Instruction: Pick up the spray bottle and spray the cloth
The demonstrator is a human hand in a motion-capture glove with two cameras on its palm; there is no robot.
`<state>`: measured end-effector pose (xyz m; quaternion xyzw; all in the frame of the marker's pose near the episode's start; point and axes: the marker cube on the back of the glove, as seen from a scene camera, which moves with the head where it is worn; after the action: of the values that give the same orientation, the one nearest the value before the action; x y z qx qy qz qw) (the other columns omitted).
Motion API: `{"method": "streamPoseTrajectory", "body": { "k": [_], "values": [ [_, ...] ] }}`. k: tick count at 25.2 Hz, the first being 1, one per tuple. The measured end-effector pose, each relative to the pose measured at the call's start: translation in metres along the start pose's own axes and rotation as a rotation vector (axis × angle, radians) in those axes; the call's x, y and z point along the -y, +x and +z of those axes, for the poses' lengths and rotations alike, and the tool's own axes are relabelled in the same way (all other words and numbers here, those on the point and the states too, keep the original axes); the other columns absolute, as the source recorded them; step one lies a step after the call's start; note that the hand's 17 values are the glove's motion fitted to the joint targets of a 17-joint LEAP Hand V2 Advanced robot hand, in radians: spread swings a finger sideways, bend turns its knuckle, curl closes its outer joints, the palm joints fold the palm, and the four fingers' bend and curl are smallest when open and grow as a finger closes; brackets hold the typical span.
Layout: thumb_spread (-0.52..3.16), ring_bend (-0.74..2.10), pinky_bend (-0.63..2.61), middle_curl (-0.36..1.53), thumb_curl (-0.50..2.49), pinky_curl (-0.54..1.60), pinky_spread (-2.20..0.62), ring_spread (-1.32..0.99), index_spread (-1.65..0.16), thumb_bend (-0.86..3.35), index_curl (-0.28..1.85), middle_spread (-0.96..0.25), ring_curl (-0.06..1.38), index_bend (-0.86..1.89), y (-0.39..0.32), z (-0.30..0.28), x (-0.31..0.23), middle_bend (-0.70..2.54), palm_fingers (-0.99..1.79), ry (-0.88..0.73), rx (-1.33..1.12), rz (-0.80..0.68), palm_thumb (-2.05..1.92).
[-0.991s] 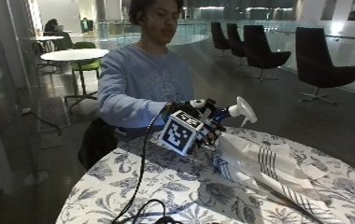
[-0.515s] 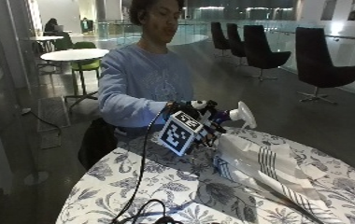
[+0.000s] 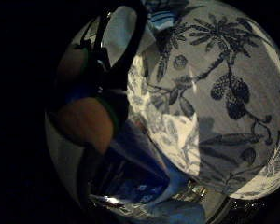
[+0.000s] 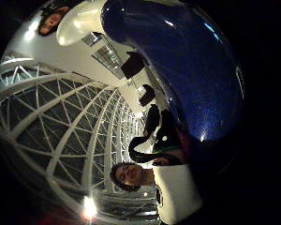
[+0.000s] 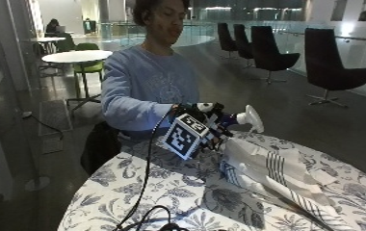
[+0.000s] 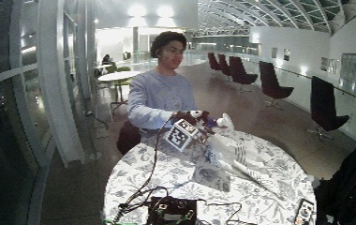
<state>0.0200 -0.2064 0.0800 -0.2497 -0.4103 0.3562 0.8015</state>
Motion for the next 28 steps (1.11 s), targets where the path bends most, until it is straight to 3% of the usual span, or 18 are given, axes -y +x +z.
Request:
{"method": "streamPoseTrajectory", "body": {
  "k": [7, 16, 22, 28],
  "values": [
    [1.02, 0.71, 0.56, 0.46, 0.48, 0.38, 0.29, 0.07, -0.31, -0.02, 0.07, 0.02, 0.42, 0.03, -0.006, 0.007, -0.004, 0.44, 0.73, 0.015, 0.034, -0.092, 0.74],
    [1.03, 0.71, 0.55, 0.46, 0.48, 0.38, 0.28, 0.07, -0.31, -0.02, 0.07, 0.02, 0.41, 0.05, -0.03, 0.041, -0.013, 0.44, 0.72, 0.002, 0.075, -0.521, 0.74],
    [1.02, 0.71, 0.52, 0.45, 0.48, 0.37, 0.28, 0.06, -0.32, -0.02, 0.08, 0.01, 0.41, 0.06, -0.055, 0.09, -0.002, 0.44, 0.7, 0.015, -0.055, -0.834, 0.74],
    [1.01, 0.69, 0.5, 0.45, 0.48, 0.36, 0.26, 0.05, -0.33, -0.02, 0.09, -0.01, 0.4, 0.07, -0.056, 0.129, 0.022, 0.43, 0.7, -0.03, -0.119, -0.988, 0.74]
  ]
}}
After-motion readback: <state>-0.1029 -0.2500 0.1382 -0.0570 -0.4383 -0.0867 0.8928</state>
